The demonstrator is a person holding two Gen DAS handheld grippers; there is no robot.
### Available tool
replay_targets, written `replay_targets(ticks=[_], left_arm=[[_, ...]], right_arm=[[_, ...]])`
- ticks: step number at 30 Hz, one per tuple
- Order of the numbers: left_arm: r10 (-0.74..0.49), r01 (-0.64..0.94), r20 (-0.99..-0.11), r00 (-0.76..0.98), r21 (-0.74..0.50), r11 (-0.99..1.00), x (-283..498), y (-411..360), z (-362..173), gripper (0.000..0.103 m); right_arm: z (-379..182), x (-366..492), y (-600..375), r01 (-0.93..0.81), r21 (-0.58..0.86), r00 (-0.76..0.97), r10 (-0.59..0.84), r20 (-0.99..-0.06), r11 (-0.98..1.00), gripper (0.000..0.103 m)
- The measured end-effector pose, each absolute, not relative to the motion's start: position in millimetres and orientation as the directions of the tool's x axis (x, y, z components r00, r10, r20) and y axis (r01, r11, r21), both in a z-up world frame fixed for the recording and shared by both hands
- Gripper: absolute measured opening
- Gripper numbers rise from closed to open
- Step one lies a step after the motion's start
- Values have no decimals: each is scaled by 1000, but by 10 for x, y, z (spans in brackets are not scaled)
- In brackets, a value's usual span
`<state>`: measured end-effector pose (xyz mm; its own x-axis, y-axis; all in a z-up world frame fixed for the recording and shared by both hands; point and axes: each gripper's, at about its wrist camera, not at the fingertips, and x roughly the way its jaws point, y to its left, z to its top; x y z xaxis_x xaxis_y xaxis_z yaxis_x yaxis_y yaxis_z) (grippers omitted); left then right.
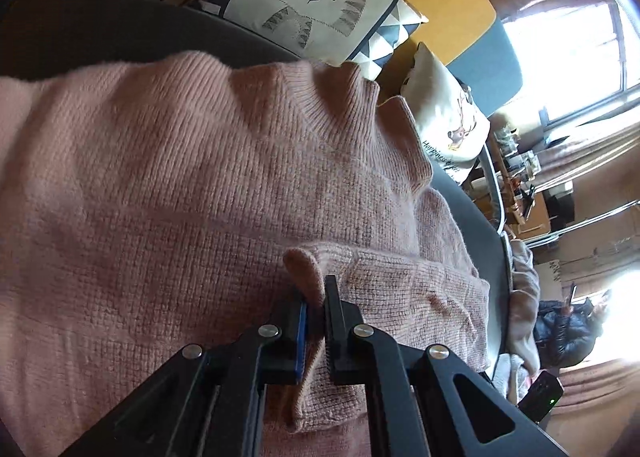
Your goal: Fold clothes
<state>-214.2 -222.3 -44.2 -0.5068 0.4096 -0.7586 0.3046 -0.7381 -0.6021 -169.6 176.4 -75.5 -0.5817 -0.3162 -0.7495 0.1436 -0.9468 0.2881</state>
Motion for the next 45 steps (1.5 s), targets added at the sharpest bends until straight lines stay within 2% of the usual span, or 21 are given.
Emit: replay_targets(ticks=[10,16,24,30,39,45], left_arm=[[425,293,-738,-524,-624,-724,-2115,-2231,-499,7],[405,260,-750,-523,-592,-762,-2095,-2154,-472,13],[346,198,-788,-509,-498,-844,-2089,-2028,-408,16],[182,212,-849,-496,-322,-923,-2135,-1987,-308,16],[248,276,-831,-497,-423,-863,-2033,-2226,-356,16],[305,230,-827,-472,-449,-863,-1892,-2142,-380,16]], right_arm=[[-757,-1703,1749,142,277,-583,-306,-753,-950,28],[-754,-1699,1738,134,277,-585,-302,-753,-951,28],[-754,-1702,1742,132,280,-584,-303,-753,-951,28],[-758,-1707,1747,134,280,-584,-304,-753,-951,28],[-764,-1704,1756,135,281,-586,-305,-751,-950,28],[-761,-1704,1737,136,271,-588,-298,-752,-953,28]])
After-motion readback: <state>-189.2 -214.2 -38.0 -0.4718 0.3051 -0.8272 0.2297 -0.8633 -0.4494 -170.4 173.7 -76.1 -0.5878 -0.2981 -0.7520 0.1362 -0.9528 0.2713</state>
